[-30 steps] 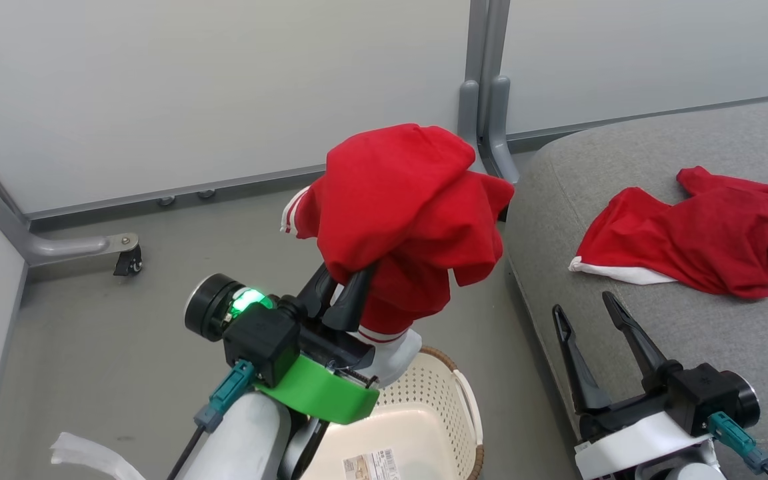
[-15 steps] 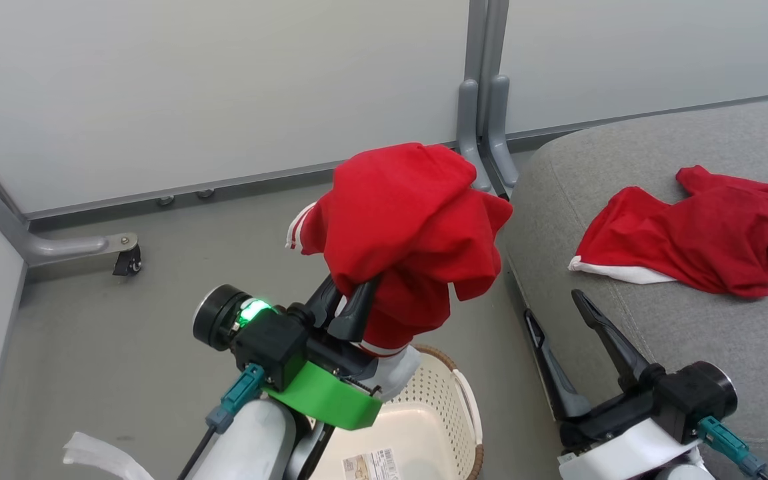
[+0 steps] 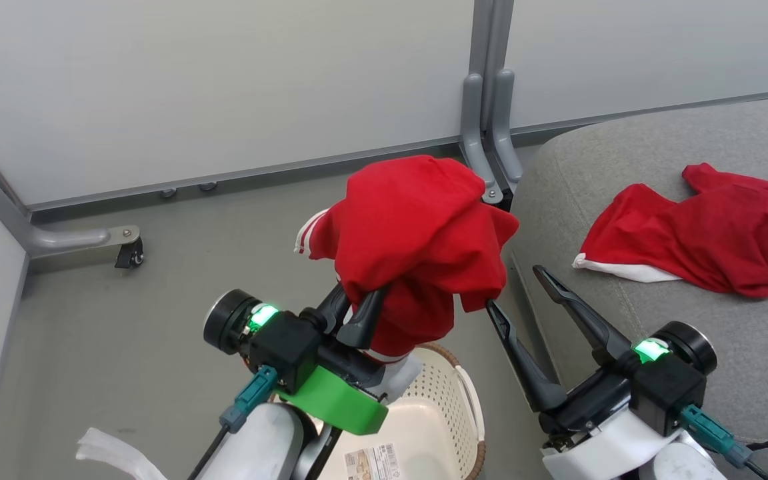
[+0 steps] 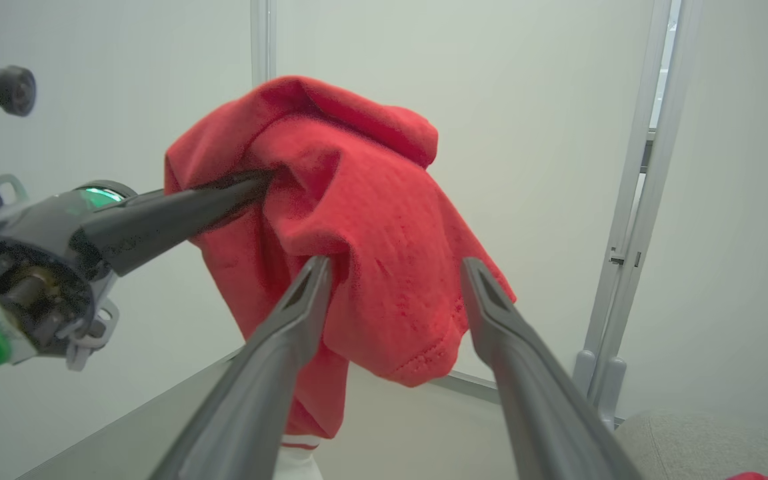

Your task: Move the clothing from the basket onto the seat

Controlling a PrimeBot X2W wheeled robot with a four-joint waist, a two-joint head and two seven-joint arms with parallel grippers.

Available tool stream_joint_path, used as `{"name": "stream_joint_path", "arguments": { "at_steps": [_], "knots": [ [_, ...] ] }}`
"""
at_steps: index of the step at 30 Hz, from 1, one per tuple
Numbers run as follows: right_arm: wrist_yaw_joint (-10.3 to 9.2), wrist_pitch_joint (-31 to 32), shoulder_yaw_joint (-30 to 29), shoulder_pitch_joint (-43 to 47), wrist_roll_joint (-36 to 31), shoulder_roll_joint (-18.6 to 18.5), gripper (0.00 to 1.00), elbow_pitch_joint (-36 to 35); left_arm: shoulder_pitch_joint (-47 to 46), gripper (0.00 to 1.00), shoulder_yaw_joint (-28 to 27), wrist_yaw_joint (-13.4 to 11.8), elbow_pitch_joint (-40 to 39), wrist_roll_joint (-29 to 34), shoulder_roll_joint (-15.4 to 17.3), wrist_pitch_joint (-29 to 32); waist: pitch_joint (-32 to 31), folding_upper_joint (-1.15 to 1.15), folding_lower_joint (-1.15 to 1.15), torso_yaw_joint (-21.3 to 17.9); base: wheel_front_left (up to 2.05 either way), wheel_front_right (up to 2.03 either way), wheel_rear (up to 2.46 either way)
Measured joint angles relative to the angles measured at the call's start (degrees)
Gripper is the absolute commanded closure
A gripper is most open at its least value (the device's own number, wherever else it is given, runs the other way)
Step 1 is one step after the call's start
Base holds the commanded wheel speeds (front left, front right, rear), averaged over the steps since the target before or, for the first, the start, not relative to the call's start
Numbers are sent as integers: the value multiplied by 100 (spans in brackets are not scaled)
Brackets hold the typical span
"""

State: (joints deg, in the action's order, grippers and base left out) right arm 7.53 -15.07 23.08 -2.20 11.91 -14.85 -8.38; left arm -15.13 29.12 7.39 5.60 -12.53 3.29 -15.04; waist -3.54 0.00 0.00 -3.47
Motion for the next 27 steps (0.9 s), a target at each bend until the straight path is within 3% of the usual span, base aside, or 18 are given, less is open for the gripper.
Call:
{"name": "stream_joint_path", "arguments": {
  "at_steps": [16,27],
  "knots": [
    [1,0,555,-765,-493,-234,0,1105,-194,100,590,1,37,-44,-10,0,1,0,0,204,0,0,0],
    [1,0,1475,-1383,-323,-531,0,1585,-249,100,957,1,163,-107,-4,0,-8,0,0,315,0,0,0]
  ]
}}
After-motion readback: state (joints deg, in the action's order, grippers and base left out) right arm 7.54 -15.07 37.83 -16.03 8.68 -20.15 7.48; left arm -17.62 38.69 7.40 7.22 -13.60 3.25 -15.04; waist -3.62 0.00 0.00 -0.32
